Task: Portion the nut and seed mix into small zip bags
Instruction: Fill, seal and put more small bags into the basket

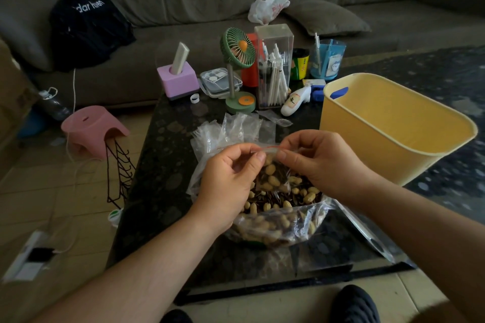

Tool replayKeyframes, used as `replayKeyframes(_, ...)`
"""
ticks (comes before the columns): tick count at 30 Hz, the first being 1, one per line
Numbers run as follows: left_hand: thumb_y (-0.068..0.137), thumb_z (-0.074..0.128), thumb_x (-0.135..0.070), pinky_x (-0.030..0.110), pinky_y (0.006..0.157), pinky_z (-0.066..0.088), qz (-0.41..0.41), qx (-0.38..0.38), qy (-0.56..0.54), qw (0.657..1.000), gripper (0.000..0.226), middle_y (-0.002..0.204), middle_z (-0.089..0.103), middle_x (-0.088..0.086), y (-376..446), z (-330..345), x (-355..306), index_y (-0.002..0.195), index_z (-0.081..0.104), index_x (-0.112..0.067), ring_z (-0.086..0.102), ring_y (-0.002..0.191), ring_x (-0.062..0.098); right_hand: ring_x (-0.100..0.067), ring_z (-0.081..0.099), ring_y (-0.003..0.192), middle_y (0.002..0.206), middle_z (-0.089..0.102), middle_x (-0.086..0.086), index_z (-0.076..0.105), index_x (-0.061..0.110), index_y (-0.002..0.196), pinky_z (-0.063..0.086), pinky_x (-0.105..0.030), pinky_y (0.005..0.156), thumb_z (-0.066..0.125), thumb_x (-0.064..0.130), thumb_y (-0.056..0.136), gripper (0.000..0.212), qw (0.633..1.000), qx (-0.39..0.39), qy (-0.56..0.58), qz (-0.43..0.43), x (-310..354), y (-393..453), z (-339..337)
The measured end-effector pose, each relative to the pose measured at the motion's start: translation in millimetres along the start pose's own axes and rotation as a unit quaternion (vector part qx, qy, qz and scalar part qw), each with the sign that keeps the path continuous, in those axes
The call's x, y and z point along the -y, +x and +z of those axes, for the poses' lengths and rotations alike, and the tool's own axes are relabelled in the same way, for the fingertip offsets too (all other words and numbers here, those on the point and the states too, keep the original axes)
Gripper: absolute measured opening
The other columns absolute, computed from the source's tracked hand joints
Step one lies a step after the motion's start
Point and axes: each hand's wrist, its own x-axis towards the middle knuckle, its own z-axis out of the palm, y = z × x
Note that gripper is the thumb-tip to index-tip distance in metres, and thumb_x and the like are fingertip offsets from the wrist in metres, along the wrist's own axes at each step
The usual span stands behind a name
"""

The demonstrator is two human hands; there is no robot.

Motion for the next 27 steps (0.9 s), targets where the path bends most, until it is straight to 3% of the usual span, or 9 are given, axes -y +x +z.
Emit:
replayKeyframes(4, 0.099, 0.071, -0.016, 0.024, 0.084, 0.059, 0.012, -0.006, 0.005, 1.000, 0.010, 0.095, 0.079, -0.008, -0.3, 0.0, -0.3, 0.099, 0.075, -0.026, 0.075, 0.095, 0.007, -0.035, 0.074, 0.083, 0.088, 0.078, -0.008, 0.076, 0.025, 0.094, 0.063, -0.052, 0.078, 0.078, 0.030, 0.089, 0.007, 1.000, 0.007, -0.004, -0.010, -0.6, -0.9, 0.6)
replayKeyframes(8, 0.099, 0.071, -0.017, 0.025, 0.085, 0.060, 0.022, -0.001, 0.014, 1.000, 0.011, 0.094, 0.079, -0.008, -0.4, -0.2, -0.1, 0.098, 0.075, -0.027, 0.074, 0.093, 0.007, -0.026, 0.077, 0.081, 0.086, 0.079, -0.005, 0.076, 0.024, 0.094, 0.064, -0.047, 0.078, 0.076, 0.038, 0.083, 0.018, 1.000, 0.003, -0.005, -0.011, 0.0, -1.2, 0.4)
replayKeyframes(10, 0.099, 0.071, -0.016, 0.025, 0.084, 0.059, 0.027, 0.007, 0.018, 0.999, 0.017, 0.093, 0.078, -0.008, -0.6, 0.9, -0.7, 0.094, 0.076, -0.031, 0.074, 0.092, 0.006, -0.022, 0.076, 0.079, 0.085, 0.079, -0.002, 0.076, 0.025, 0.091, 0.064, -0.046, 0.077, 0.077, 0.032, 0.088, 0.008, 1.000, -0.003, -0.020, -0.016, -1.8, -0.8, 0.4)
replayKeyframes(13, 0.100, 0.071, -0.016, 0.022, 0.082, 0.057, 0.034, 0.014, 0.025, 0.999, 0.031, 0.090, 0.077, -0.011, -1.0, 2.5, -2.6, 0.090, 0.077, -0.044, 0.072, 0.089, 0.004, -0.026, 0.074, 0.077, 0.082, 0.077, -0.003, 0.075, 0.025, 0.089, 0.062, -0.049, 0.075, 0.076, 0.025, 0.093, 0.004, 0.999, -0.013, -0.035, -0.028, -2.2, -0.7, 1.6)
replayKeyframes(17, 0.099, 0.072, -0.015, 0.022, 0.081, 0.057, 0.030, 0.004, 0.009, 1.000, 0.023, 0.089, 0.078, -0.009, -1.5, 2.0, -3.6, 0.089, 0.077, -0.035, 0.073, 0.089, 0.005, -0.032, 0.074, 0.083, 0.087, 0.078, -0.007, 0.076, 0.025, 0.094, 0.062, -0.052, 0.078, 0.075, 0.033, 0.090, 0.009, 1.000, 0.006, -0.008, -0.020, -1.5, -0.5, 2.2)
replayKeyframes(19, 0.098, 0.072, -0.014, 0.021, 0.080, 0.057, 0.029, -0.001, 0.002, 1.000, 0.017, 0.090, 0.079, -0.008, -1.1, 1.1, -4.2, 0.091, 0.076, -0.029, 0.074, 0.089, 0.005, -0.034, 0.074, 0.087, 0.090, 0.078, -0.007, 0.075, 0.025, 0.098, 0.064, -0.047, 0.080, 0.076, 0.040, 0.082, 0.021, 0.999, 0.014, 0.027, -0.018, 0.2, -0.9, 3.1)
replayKeyframes(21, 0.098, 0.071, -0.012, 0.020, 0.080, 0.057, 0.027, 0.006, 0.000, 1.000, 0.013, 0.091, 0.080, -0.005, -1.4, 1.2, -3.7, 0.094, 0.076, -0.024, 0.075, 0.090, 0.007, -0.026, 0.075, 0.084, 0.089, 0.078, -0.003, 0.075, 0.022, 0.099, 0.063, -0.031, 0.074, 0.078, 0.038, 0.079, 0.025, 0.999, 0.019, 0.028, -0.030, 1.1, -1.6, 5.0)
replayKeyframes(27, 0.097, 0.073, -0.014, 0.026, 0.085, 0.060, 0.014, 0.021, 0.003, 1.000, 0.007, 0.095, 0.080, 0.000, -2.2, 0.2, -1.4, 0.097, 0.077, -0.019, 0.077, 0.094, 0.014, -0.007, 0.073, 0.075, 0.083, 0.078, 0.005, 0.076, 0.024, 0.091, 0.056, -0.019, 0.067, 0.078, 0.023, 0.090, 0.003, 0.999, 0.019, -0.018, -0.040, 1.6, 0.4, 7.4)
